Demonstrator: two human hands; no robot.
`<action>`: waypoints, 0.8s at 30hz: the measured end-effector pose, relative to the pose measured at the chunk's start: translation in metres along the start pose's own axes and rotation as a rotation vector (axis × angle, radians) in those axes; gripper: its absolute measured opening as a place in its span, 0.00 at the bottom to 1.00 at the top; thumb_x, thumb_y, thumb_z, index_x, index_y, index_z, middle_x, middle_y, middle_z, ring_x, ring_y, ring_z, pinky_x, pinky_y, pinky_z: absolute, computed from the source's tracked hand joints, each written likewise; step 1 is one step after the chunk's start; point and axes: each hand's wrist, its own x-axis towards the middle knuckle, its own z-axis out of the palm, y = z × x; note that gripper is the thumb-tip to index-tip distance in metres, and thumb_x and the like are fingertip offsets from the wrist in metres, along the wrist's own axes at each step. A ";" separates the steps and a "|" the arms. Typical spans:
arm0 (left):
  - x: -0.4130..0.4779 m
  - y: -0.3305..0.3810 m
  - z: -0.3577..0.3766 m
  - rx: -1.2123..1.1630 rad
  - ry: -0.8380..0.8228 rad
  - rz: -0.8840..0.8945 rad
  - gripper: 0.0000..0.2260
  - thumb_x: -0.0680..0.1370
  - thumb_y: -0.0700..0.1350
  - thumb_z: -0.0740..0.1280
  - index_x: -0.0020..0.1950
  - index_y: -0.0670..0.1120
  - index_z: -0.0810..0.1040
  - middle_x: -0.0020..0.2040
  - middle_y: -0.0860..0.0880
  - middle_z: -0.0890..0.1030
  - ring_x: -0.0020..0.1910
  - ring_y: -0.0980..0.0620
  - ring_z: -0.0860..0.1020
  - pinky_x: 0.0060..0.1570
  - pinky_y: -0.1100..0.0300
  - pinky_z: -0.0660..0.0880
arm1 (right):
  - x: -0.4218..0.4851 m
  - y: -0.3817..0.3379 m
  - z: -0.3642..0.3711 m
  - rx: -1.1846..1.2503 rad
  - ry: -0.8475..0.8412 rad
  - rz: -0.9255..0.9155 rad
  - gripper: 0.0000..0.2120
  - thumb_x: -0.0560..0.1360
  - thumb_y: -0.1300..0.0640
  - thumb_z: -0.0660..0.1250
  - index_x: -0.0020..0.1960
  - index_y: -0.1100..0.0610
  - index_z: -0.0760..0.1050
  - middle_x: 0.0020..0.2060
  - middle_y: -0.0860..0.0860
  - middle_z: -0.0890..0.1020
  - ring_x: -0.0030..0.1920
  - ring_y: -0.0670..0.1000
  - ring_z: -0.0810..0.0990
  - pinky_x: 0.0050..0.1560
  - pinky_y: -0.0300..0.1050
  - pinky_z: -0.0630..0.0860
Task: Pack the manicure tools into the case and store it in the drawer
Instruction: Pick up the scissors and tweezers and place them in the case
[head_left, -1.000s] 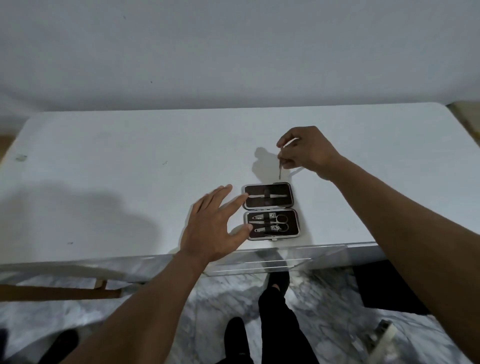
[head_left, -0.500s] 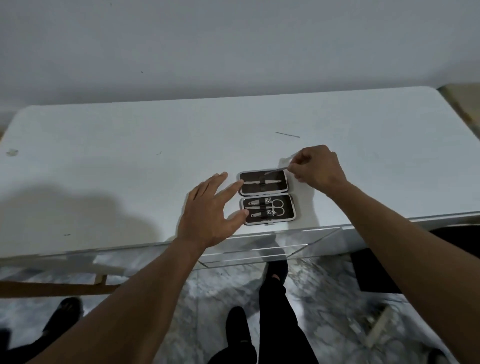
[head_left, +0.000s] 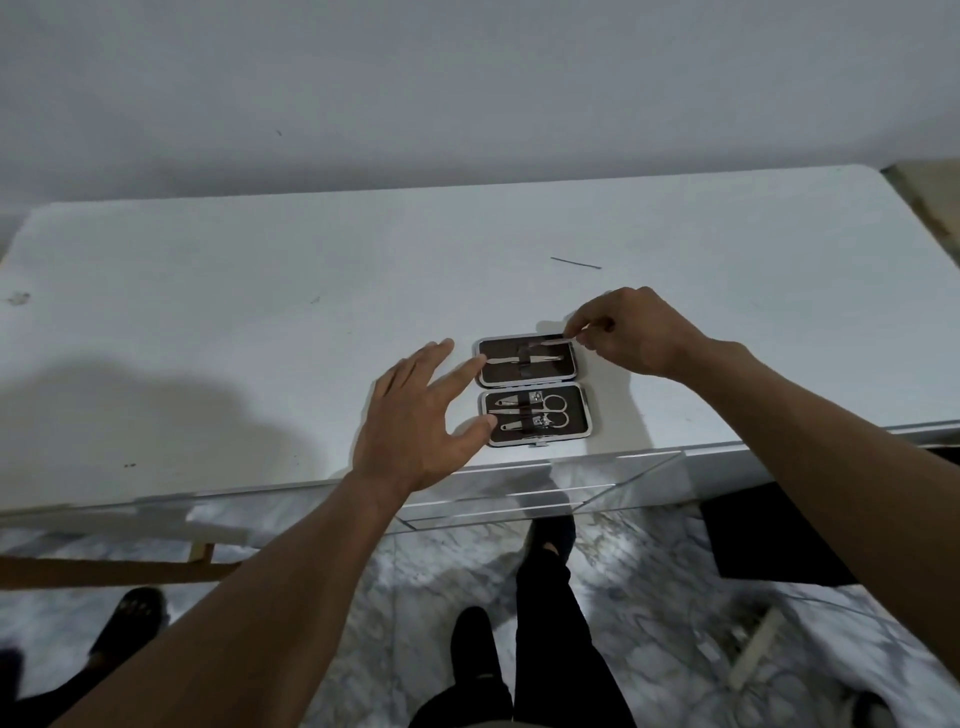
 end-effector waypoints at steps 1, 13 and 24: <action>0.000 0.000 0.000 0.004 -0.002 0.000 0.29 0.73 0.65 0.61 0.74 0.59 0.67 0.75 0.50 0.67 0.75 0.50 0.63 0.72 0.49 0.60 | 0.001 0.000 0.000 -0.024 0.004 -0.007 0.10 0.76 0.60 0.65 0.52 0.52 0.84 0.51 0.52 0.86 0.50 0.52 0.82 0.57 0.45 0.77; 0.000 0.000 -0.001 0.011 -0.008 -0.002 0.29 0.73 0.65 0.60 0.74 0.59 0.67 0.75 0.50 0.66 0.75 0.50 0.62 0.72 0.50 0.59 | 0.006 -0.014 0.010 -0.353 -0.064 -0.224 0.16 0.76 0.62 0.60 0.59 0.53 0.81 0.51 0.58 0.81 0.53 0.60 0.79 0.54 0.49 0.72; 0.000 0.000 -0.001 0.010 -0.015 -0.011 0.29 0.73 0.64 0.60 0.73 0.59 0.67 0.76 0.50 0.66 0.75 0.51 0.61 0.72 0.50 0.58 | 0.010 -0.029 0.024 -0.425 -0.034 -0.303 0.11 0.77 0.61 0.59 0.51 0.58 0.80 0.44 0.57 0.81 0.46 0.60 0.79 0.44 0.50 0.74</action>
